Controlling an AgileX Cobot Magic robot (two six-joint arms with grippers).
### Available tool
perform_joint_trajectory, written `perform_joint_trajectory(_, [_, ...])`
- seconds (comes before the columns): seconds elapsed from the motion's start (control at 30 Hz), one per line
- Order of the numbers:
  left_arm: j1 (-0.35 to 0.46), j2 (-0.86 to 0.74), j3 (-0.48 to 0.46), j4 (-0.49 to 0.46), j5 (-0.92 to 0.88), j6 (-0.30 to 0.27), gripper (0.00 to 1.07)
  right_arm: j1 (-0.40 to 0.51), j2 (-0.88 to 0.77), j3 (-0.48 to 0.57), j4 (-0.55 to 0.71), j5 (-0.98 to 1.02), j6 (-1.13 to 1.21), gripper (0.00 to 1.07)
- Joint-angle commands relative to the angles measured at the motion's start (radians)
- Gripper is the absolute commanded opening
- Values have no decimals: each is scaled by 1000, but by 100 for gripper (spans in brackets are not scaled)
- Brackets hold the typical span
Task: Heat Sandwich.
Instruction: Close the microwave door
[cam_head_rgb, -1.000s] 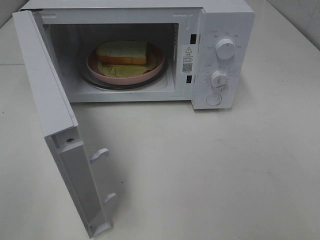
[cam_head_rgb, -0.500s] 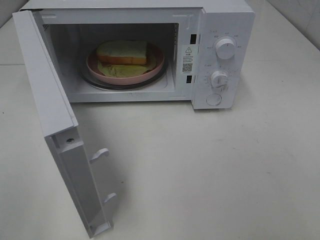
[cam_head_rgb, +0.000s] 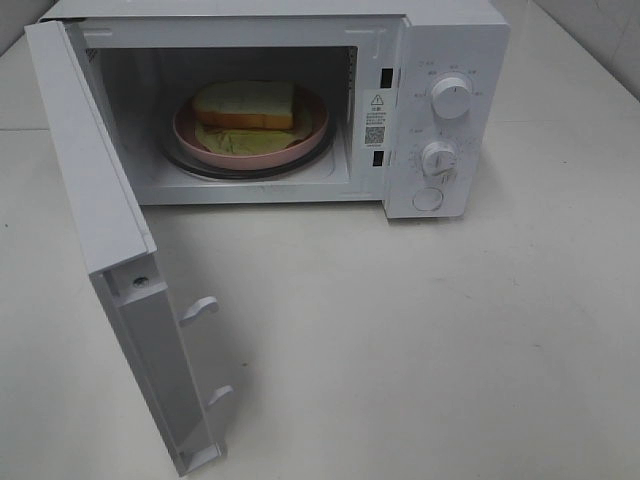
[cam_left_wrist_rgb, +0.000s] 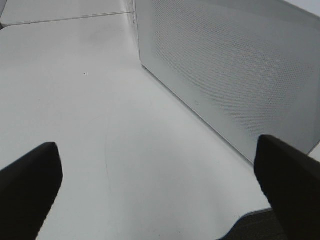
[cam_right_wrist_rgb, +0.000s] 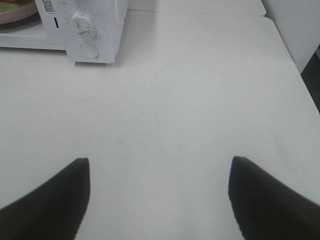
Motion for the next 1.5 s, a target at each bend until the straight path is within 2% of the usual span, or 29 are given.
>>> perform_joint_trajectory(0.03, [0,-28,5,1,-8,-8,100,-6,-28,4,1,-12,8,74])
perform_joint_trajectory(0.33, [0,-22,-3,1,-15,-8,96,-6,-28,4,1,-12,8,74])
perform_joint_trajectory(0.57, [0,61,-41,0,-82,-8,88,-6,-28,4,1,-12,8,74])
perform_joint_trajectory(0.63, [0,120,-41,0,-123,-8,80,-6,-28,4,1,-12,8,74])
perform_joint_trajectory(0.67, [0,120,-41,0,-123,-8,80,-6,-28,4,1,-12,8,74])
perform_joint_trajectory(0.73, [0,155,-40,1,-153,-8,70,-6,-28,4,1,-12,8,74])
perform_joint_trajectory(0.77, [0,190,-40,1,-186,-8,58,-6,-28,4,1,-12,8,74])
perform_joint_trajectory(0.8, [0,208,-39,1,-205,-8,50,-6,-28,4,1,-12,8,74])
perform_joint_trajectory(0.83, [0,208,-39,1,-205,-8,50,-6,-28,4,1,-12,8,74])
perform_joint_trajectory(0.87, [0,225,-37,1,-223,-7,42,-6,-28,4,1,-12,8,74])
perform_joint_trajectory(0.9, [0,254,-25,5,-267,-4,29,-6,-28,4,1,-12,8,74])
perform_joint_trajectory(0.97, [0,286,-7,5,-316,-4,15,-6,-28,4,1,-12,8,74])
perform_joint_trajectory(1.0, [0,286,-7,5,-316,-4,15,-6,-28,4,1,-12,8,74])
perform_joint_trajectory(1.07, [0,334,35,16,-378,-3,0,-6,-28,4,1,-12,8,74])
perform_joint_trajectory(1.17, [0,367,65,34,-421,-4,0,-6,-28,4,1,-12,8,74])
perform_joint_trajectory(1.33, [0,448,153,53,-590,0,0,-6,-28,4,1,-12,8,74])
perform_joint_trajectory(1.47, [0,524,243,53,-838,0,0,-6,-28,4,1,-12,8,74])
perform_joint_trajectory(1.5, [0,524,243,53,-838,0,0,-6,-28,4,1,-12,8,74])
